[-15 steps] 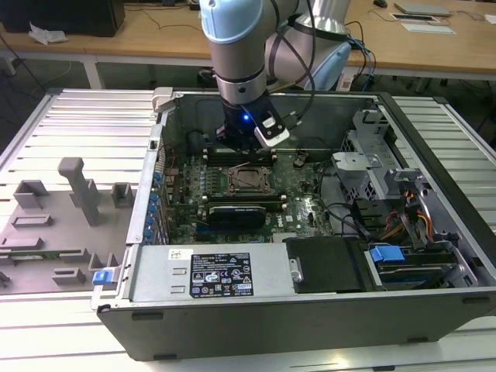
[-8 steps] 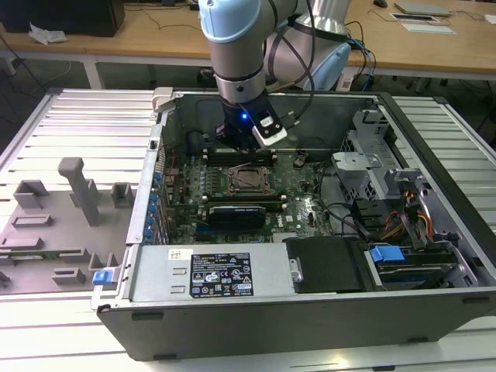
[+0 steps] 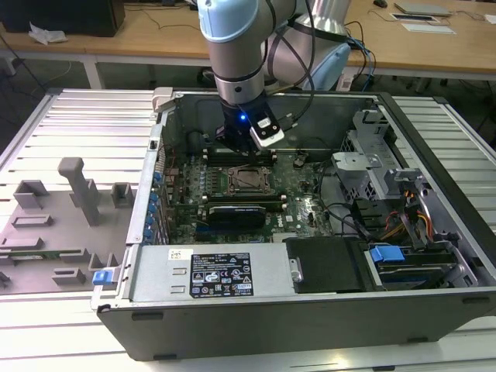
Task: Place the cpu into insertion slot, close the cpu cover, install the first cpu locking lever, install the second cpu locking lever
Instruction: 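Install the first cpu locking lever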
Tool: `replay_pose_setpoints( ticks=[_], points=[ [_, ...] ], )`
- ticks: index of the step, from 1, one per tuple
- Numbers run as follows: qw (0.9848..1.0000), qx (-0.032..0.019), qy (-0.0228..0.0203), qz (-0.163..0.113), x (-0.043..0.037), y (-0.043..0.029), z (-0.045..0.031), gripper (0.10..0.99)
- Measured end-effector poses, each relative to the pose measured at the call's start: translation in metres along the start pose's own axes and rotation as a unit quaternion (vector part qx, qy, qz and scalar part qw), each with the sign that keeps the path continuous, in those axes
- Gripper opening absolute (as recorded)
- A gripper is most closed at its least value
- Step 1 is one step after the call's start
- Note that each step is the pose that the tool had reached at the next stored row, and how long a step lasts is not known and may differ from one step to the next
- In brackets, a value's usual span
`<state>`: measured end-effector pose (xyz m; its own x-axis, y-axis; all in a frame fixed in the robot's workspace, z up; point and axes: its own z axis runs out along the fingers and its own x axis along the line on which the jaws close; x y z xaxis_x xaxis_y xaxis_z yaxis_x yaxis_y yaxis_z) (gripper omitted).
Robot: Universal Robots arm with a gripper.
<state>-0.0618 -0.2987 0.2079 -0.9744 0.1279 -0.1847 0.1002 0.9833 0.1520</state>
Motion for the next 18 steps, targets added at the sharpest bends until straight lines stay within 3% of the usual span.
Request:
replay_pose_setpoints(
  ticks=[5, 18],
  points=[
    [0.9999, 0.0025, -0.002, 0.013, 0.0011, 0.0061, 0.0018, 0.106],
    [0.9996, 0.0085, -0.0043, 0.025, 0.0026, 0.0055, 0.0085, 0.106]
  ],
)
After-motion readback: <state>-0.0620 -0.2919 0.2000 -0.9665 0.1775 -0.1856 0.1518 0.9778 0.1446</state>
